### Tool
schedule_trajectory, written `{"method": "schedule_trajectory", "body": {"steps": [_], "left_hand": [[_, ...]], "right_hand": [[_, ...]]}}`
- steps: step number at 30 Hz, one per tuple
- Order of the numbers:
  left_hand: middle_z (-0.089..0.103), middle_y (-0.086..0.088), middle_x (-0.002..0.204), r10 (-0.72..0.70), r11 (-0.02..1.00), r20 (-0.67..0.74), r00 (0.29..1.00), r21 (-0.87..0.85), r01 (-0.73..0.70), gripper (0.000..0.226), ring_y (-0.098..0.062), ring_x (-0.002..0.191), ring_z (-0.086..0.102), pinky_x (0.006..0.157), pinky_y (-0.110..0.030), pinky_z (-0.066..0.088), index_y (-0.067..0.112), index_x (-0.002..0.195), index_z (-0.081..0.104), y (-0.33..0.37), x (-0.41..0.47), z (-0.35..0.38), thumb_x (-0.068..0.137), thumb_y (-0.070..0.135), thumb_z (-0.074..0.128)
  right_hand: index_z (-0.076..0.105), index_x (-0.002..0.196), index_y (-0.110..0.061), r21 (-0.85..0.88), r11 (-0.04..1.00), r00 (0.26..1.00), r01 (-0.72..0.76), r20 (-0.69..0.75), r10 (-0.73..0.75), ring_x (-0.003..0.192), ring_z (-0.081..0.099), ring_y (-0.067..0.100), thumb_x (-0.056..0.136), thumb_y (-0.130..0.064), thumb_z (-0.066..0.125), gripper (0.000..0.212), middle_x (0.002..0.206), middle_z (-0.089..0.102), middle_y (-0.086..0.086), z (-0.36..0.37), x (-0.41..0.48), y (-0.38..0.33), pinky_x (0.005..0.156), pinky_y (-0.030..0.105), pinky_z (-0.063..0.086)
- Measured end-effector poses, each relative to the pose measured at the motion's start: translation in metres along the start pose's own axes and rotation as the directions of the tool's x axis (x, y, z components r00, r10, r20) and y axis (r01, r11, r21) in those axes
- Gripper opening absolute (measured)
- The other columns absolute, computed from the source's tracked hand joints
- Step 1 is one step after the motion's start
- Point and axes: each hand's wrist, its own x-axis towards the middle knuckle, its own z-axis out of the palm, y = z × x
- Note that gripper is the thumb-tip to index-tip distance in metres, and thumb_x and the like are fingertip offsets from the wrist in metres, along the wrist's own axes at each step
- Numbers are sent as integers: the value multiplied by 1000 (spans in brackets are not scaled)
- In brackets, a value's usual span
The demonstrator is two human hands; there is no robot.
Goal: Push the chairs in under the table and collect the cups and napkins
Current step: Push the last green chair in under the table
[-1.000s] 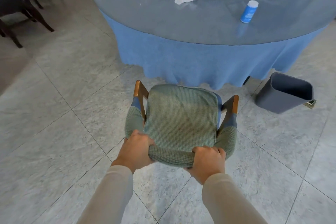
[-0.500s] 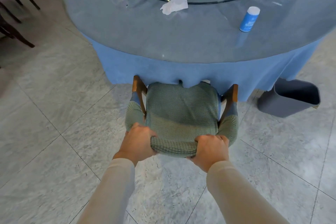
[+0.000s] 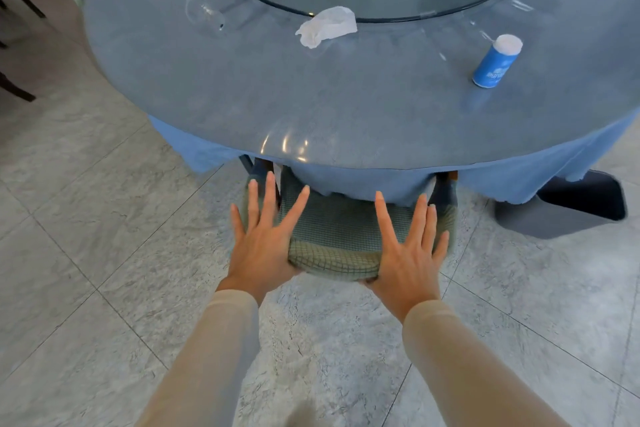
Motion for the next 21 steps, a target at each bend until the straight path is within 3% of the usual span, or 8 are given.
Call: {"method": "schedule_trajectory", "body": {"steps": [11, 21], "left_hand": [[-21, -18, 167, 66, 976, -58, 996, 211, -52, 152, -44, 151, -24, 114, -78, 1, 35, 160, -13, -10, 115, -19, 50, 74, 84], [-19, -16, 168, 95, 974, -1, 995, 206, -93, 148, -43, 151, -25, 115, -76, -2, 40, 158, -17, -16, 137, -15, 55, 69, 85]], "right_hand": [[-25, 153, -40, -93, 993, 997, -72, -27, 70, 148, -16, 48, 52, -72, 84, 151, 160, -23, 27, -18, 108, -10, 115, 72, 11], [-22, 153, -43, -105, 993, 999, -47, 5, 47, 150, -12, 47, 56, -76, 79, 143, 162, -17, 24, -9, 132, -2, 115, 73, 5]]}}
